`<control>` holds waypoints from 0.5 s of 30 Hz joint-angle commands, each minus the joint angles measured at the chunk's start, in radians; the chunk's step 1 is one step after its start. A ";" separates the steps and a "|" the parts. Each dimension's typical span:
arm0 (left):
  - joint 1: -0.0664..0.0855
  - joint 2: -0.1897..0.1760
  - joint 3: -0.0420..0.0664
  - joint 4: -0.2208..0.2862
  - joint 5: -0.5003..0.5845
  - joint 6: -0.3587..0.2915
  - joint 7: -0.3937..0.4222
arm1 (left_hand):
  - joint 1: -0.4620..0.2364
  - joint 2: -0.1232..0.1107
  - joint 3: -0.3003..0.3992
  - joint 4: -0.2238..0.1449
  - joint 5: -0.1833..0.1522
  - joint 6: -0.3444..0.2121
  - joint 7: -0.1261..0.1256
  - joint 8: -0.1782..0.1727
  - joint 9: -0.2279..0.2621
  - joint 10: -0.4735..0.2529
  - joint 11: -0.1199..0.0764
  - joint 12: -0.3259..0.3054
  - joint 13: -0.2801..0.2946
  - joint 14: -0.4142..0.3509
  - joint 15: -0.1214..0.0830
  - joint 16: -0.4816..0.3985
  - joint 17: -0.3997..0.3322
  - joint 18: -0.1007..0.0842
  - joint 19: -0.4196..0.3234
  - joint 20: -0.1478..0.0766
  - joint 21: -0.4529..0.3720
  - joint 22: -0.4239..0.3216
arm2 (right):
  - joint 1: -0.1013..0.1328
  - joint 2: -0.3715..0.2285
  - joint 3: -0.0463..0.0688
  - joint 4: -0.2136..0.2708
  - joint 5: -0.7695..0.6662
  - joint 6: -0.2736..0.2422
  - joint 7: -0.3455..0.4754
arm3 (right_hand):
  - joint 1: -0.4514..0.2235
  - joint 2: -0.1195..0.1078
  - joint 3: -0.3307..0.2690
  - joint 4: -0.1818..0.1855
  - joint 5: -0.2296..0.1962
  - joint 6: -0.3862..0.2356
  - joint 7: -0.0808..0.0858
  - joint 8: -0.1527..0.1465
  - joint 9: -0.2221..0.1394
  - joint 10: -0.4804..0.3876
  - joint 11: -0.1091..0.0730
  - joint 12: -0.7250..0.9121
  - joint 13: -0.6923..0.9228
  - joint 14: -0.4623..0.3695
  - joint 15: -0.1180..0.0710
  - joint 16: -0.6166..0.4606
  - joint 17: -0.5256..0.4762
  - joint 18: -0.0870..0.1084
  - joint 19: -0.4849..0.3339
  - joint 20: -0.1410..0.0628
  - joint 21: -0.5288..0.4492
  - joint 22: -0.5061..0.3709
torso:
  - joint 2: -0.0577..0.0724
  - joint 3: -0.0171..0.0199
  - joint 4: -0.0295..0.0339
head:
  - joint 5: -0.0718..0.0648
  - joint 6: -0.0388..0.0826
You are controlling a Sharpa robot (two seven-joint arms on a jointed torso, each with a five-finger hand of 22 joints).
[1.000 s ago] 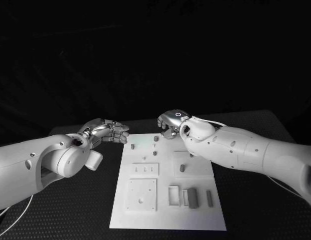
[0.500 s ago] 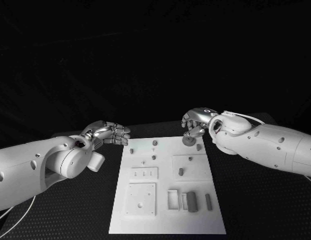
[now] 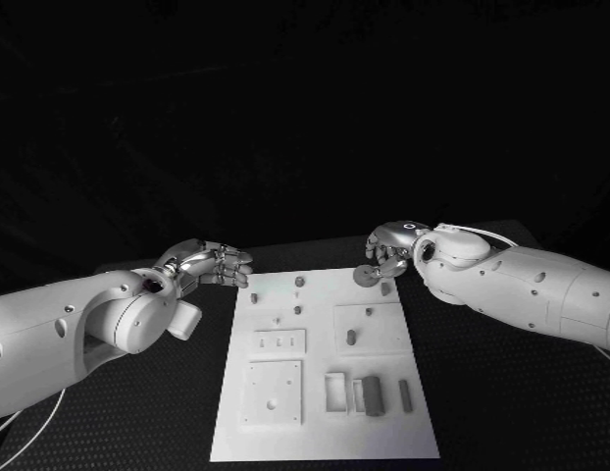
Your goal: Assemble the parts on the task board
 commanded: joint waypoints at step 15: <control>-0.003 0.009 0.001 -0.007 -0.002 0.019 0.012 | -0.002 0.000 -0.002 -0.004 0.003 0.006 0.001 -0.006 -0.002 0.006 -0.002 -0.005 0.002 0.007 0.003 -0.008 0.002 0.013 0.006 0.001 -0.003 0.002 | -0.018 0.053 -0.002 -0.088 -0.038 0.007 0.037 | -0.025 -0.009 -0.003 0.016 -0.003 -0.032 -0.025 -0.003 -0.025 -0.136 -0.020 0.635 0.414 -0.051 -0.014 0.365 0.167 0.019 -0.020 -0.032 0.193 0.018 | 0.002 -0.0021 0.0261 | 0.004 -0.009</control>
